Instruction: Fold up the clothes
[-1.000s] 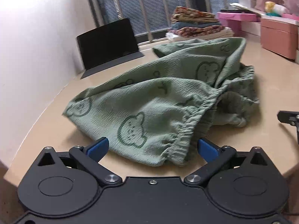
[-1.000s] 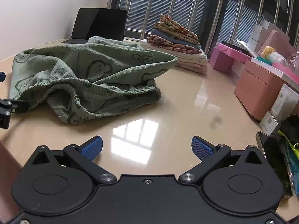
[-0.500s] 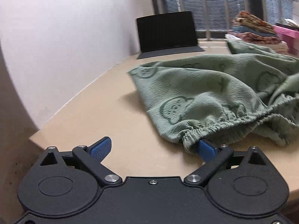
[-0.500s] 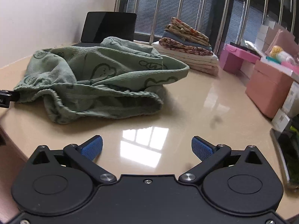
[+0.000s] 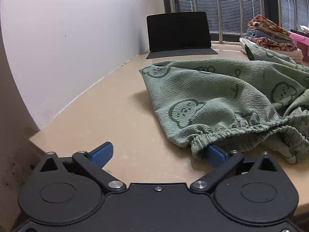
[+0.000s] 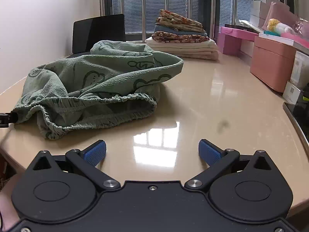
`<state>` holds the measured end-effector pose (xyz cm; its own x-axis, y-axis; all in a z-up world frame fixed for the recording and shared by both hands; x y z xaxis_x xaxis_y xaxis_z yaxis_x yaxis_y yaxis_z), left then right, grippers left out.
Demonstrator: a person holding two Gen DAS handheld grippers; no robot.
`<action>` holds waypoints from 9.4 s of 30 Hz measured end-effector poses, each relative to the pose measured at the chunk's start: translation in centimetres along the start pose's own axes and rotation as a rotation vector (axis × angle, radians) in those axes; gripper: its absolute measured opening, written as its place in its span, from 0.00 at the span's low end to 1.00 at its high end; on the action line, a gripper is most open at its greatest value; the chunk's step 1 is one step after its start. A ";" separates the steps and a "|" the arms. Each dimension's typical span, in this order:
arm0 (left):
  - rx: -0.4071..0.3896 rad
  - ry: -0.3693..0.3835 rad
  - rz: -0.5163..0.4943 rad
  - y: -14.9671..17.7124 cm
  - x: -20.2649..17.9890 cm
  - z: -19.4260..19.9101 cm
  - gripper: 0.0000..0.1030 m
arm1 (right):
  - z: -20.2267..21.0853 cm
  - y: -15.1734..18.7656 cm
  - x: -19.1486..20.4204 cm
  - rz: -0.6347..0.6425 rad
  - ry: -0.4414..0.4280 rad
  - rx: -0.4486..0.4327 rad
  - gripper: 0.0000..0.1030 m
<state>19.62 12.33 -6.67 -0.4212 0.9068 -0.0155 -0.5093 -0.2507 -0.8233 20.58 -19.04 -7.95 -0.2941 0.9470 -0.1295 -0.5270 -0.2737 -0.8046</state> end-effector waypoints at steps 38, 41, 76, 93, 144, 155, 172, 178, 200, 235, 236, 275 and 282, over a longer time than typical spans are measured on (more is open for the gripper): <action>-0.005 0.080 0.034 0.2 0.7 -0.8 0.98 | -5.5 -5.0 -0.6 -0.035 0.074 0.006 0.48; -0.003 0.096 0.027 0.2 0.3 -0.5 0.89 | -5.4 -5.0 -0.4 -0.040 0.067 -0.003 0.40; 0.015 0.125 -0.131 0.6 -2.5 1.5 0.27 | 0.7 -1.3 -1.1 -0.062 0.002 -0.007 0.20; -0.217 0.203 -0.077 -4.3 0.2 9.1 0.05 | 8.2 -6.5 -1.5 0.058 -0.002 -0.196 0.06; 0.236 0.396 -0.204 -2.2 -9.0 1.7 0.07 | 12.9 -8.6 -7.0 -0.131 -0.223 -0.334 0.05; 0.028 0.152 -0.371 1.6 -5.0 7.7 0.07 | 8.5 -0.1 -6.6 -0.185 -0.124 -0.066 0.05; -0.038 0.032 -0.312 4.5 -5.4 7.7 0.33 | 7.3 1.7 -4.1 -0.076 -0.041 -0.047 0.15; -0.007 0.093 -0.278 4.4 -5.2 7.6 0.12 | 7.3 1.7 -3.6 -0.028 -0.006 -0.054 0.14; -0.179 0.188 -0.283 -0.5 -3.9 13.7 0.06 | 11.9 -1.9 -5.1 -0.098 -0.096 -0.121 0.05; -0.946 -0.100 -0.402 -35.2 -9.0 20.2 0.05 | 13.6 -43.8 -7.1 0.340 0.266 -0.649 0.04; -0.915 -0.090 -0.433 -32.2 -8.8 19.3 0.05 | 12.3 -41.3 -6.9 0.341 0.242 -0.615 0.04; -0.093 0.126 -0.333 -5.3 -1.2 8.6 0.05 | 5.3 -9.6 -3.0 0.102 -0.343 0.011 0.04; 0.019 0.264 -0.360 -13.7 -2.1 3.1 0.05 | 0.6 -17.5 -1.9 0.210 -0.412 0.177 0.04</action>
<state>25.16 12.82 6.39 -0.0095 0.9922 0.1240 -0.6029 0.0932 -0.7924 29.88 -16.14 6.68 -0.6805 0.7327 -0.0101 -0.5393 -0.5101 -0.6700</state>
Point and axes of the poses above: each gripper's, at about its wrist camera, not at the fingertips, and z roughly against the way its jaws point, x to its left, y to its underside, the point moved 3 cm from there along -z, roughly the way its jaws point, and after that the axes turned 11 degrees about z, right-handed, at the moved point
